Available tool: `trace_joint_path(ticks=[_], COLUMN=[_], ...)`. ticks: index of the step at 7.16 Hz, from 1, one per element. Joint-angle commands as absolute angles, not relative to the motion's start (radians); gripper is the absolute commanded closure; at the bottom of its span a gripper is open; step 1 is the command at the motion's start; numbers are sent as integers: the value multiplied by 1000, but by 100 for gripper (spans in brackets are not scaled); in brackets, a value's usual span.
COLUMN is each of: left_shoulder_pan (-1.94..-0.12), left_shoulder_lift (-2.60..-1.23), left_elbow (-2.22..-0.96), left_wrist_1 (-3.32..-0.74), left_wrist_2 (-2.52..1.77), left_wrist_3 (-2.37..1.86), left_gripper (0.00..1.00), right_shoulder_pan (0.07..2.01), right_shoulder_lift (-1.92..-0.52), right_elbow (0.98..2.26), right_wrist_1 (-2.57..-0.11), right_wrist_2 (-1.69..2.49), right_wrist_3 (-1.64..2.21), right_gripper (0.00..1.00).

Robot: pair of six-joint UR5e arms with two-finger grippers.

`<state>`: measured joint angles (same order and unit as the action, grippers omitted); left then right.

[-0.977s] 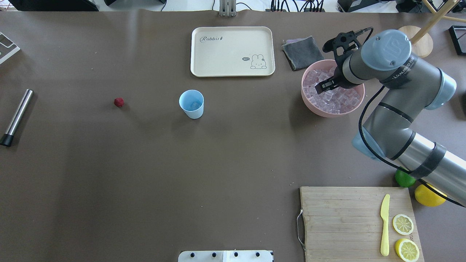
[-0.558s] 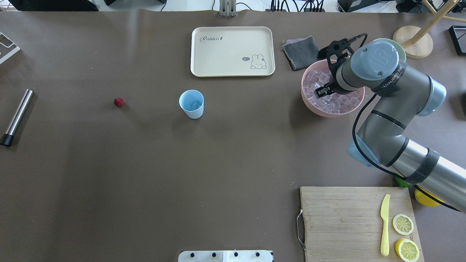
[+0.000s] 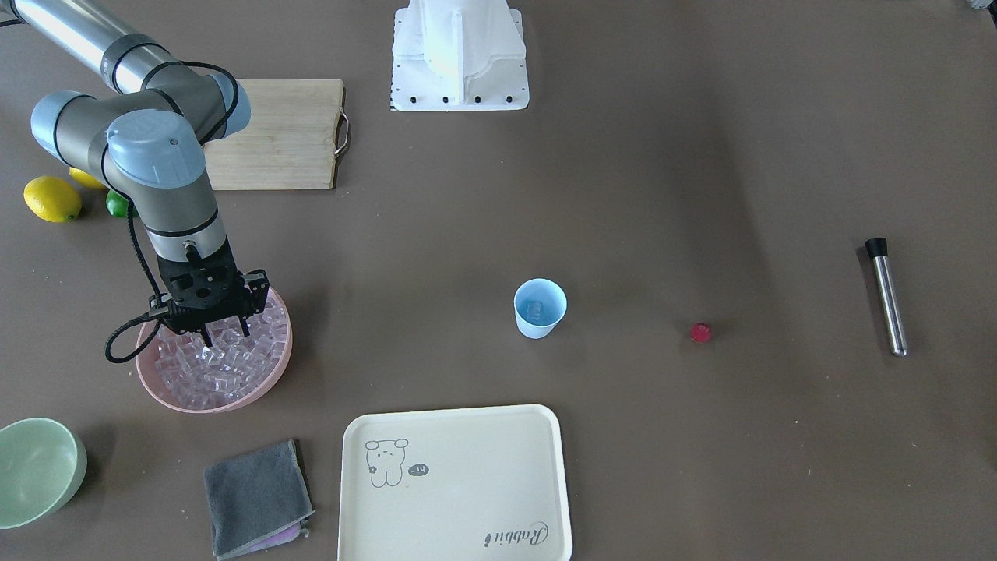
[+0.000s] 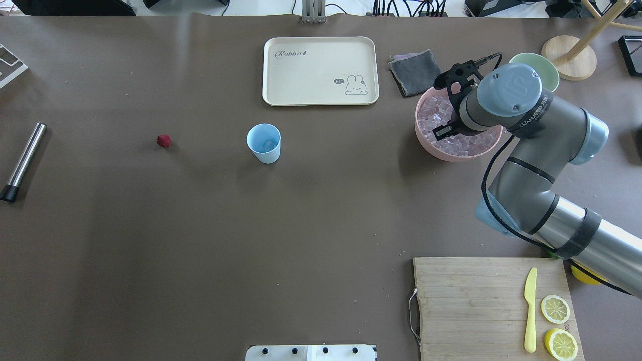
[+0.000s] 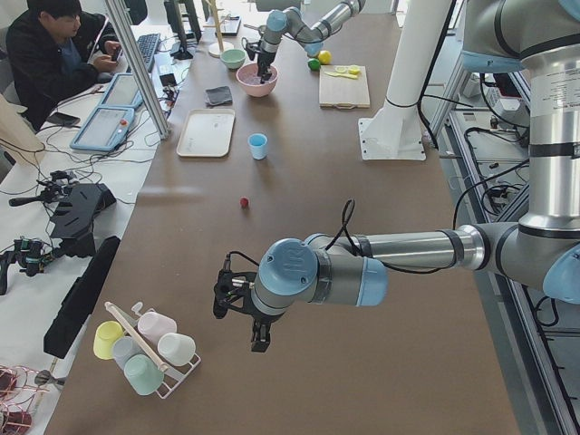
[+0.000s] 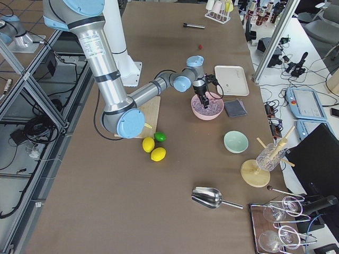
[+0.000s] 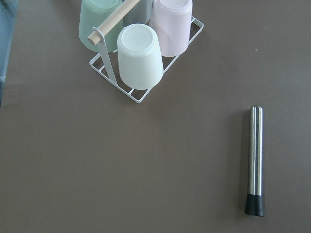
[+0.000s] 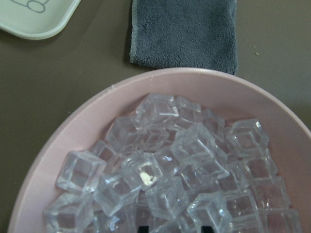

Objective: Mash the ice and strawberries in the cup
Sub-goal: 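Lower the right gripper into the ice and grasp an ice cube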

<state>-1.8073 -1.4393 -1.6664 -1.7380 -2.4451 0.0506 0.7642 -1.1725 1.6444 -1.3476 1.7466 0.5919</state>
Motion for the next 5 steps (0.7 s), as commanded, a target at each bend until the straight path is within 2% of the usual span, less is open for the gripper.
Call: trace_joint_path(ticks=[1, 4, 5], left_shoulder_pan=[-1809, -1809, -1810], left_shoulder_lift=[-1428, -1428, -1428], left_elbow=[-1675, -1675, -1680], left_wrist_1=[-1738, -1736, -1736], left_wrist_2=[-2447, -2447, -2447], left_wrist_3=[51, 51, 51], left_gripper=[1, 1, 1], right_shoulder_pan=[761, 761, 761], right_shoulder_lift=[-1175, -1177, -1170], right_elbow=[1641, 1640, 1640], right_wrist_1=[-1348, -1347, -1348], right_wrist_2=[1741, 1741, 1743], right_wrist_3=[591, 592, 592], right_gripper=[55, 74, 93])
